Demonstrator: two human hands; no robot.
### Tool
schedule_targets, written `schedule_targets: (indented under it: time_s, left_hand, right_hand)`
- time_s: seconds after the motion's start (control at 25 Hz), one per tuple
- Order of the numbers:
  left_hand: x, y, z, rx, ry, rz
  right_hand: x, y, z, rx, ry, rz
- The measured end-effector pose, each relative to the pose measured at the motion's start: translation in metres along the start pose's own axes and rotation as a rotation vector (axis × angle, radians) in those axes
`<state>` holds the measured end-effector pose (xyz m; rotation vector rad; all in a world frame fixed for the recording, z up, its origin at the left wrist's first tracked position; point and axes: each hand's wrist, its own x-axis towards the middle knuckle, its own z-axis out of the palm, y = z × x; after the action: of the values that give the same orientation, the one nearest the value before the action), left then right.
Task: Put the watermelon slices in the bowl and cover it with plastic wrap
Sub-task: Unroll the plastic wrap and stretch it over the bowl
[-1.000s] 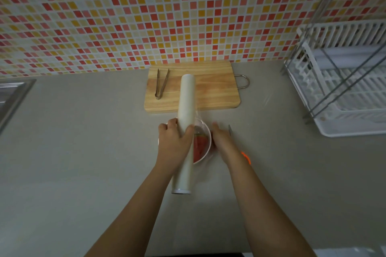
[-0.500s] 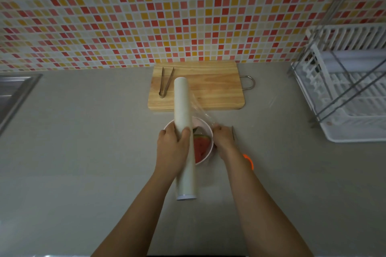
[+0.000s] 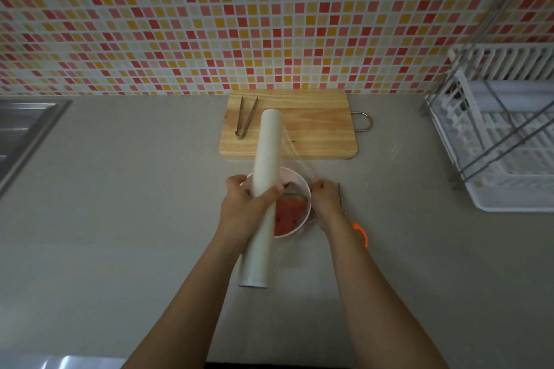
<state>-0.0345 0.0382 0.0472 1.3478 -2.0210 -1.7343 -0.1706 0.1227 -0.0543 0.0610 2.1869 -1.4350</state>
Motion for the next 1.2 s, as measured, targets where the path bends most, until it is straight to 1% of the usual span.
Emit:
schedule_targets:
  time_s: [0.08,0.2,0.28,0.36,0.44,0.52,0.6,0.76,0.88,0.96,1.04,1.12,1.2]
  left_hand:
    - [0.003,-0.002,-0.006,0.017,0.044,-0.007]
    - [0.003,-0.007,-0.014,-0.077,-0.038,-0.064]
    - [0.004,-0.008,-0.022,-0.255,-0.162,-0.100]
    - [0.005,-0.009,-0.027,-0.429,-0.341,-0.116]
    - [0.005,-0.010,-0.027,-0.502,-0.416,-0.139]
    - [0.004,-0.013,-0.026,-0.495,-0.383,-0.142]
    - [0.005,-0.015,-0.026,-0.426,-0.297,-0.101]
    - [0.006,-0.016,-0.019,-0.099,-0.073,0.039]
    - [0.003,-0.017,-0.014,0.027,0.004,0.145]
    - [0.004,-0.016,-0.013,0.085,0.027,0.185]
    - [0.005,-0.016,-0.011,0.107,0.040,0.197]
    - [0.005,-0.016,-0.009,0.107,0.044,0.193]
    - [0.005,-0.016,-0.008,0.106,0.045,0.179]
  right_hand:
    - [0.000,0.000,0.001,-0.011,0.028,-0.019]
    - [0.001,0.000,0.001,-0.026,0.046,-0.030]
    - [0.001,0.000,0.002,-0.029,0.056,-0.042]
    - [0.001,0.000,0.003,-0.057,0.063,-0.059]
    - [0.001,0.001,0.003,-0.085,0.062,-0.067]
    - [0.002,0.001,0.002,-0.098,0.048,-0.048]
    - [0.005,0.002,0.001,-0.103,0.015,-0.024]
    - [0.009,0.002,-0.001,-0.070,-0.017,0.041]
    - [0.013,-0.012,-0.005,0.088,-0.060,0.066]
    - [0.021,-0.032,-0.002,0.155,-0.143,0.087]
    - [0.029,-0.055,0.006,0.099,-0.263,0.119]
    - [0.035,-0.070,0.010,0.017,-0.389,0.198]
    - [0.037,-0.078,0.008,0.055,-0.475,0.286]
